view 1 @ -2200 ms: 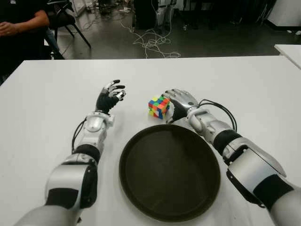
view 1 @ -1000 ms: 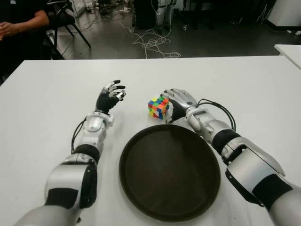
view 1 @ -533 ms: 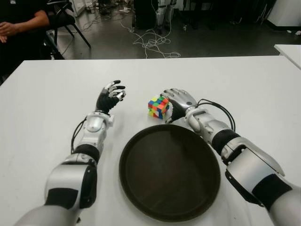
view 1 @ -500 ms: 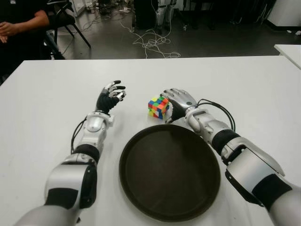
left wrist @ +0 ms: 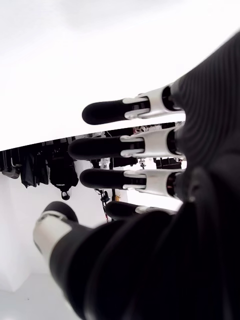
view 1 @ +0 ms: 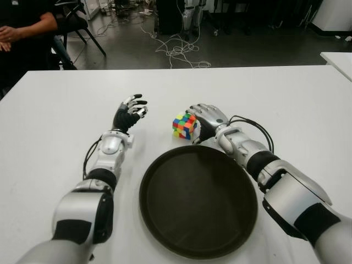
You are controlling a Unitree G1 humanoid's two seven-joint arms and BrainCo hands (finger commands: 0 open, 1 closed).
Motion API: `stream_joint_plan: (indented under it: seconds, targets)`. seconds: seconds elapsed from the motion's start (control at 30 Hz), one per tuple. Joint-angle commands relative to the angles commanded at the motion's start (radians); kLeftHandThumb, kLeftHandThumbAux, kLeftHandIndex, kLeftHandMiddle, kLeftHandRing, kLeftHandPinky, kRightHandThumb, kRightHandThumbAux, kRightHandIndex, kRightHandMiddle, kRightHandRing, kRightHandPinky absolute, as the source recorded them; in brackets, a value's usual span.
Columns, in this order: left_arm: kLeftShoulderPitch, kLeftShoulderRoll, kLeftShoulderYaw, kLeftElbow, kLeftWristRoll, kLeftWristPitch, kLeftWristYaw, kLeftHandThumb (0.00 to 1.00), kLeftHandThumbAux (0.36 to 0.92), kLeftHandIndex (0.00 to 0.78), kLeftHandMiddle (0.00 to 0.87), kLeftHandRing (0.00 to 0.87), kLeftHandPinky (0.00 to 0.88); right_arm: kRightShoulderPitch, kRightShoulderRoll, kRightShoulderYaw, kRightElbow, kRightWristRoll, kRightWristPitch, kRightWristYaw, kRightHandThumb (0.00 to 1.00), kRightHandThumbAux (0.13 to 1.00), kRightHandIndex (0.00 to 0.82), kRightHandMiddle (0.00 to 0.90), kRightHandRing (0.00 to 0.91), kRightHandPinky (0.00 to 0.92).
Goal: Pick up the Rubik's Cube and put it in the plate
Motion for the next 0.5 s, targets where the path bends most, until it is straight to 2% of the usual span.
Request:
stream_joint_plan:
  seconds: [0.5]
  targets:
    - [-0.002,-0.003,-0.001,-0.001,0.000,0.003,-0.004,0.325,0.774,0.208,0.296,0.317,0.320,0.008,0.006,0.023,0.004,-0.002,0.018,-0.004,0.000,0.767,0.000,0.000,0.000,0.000]
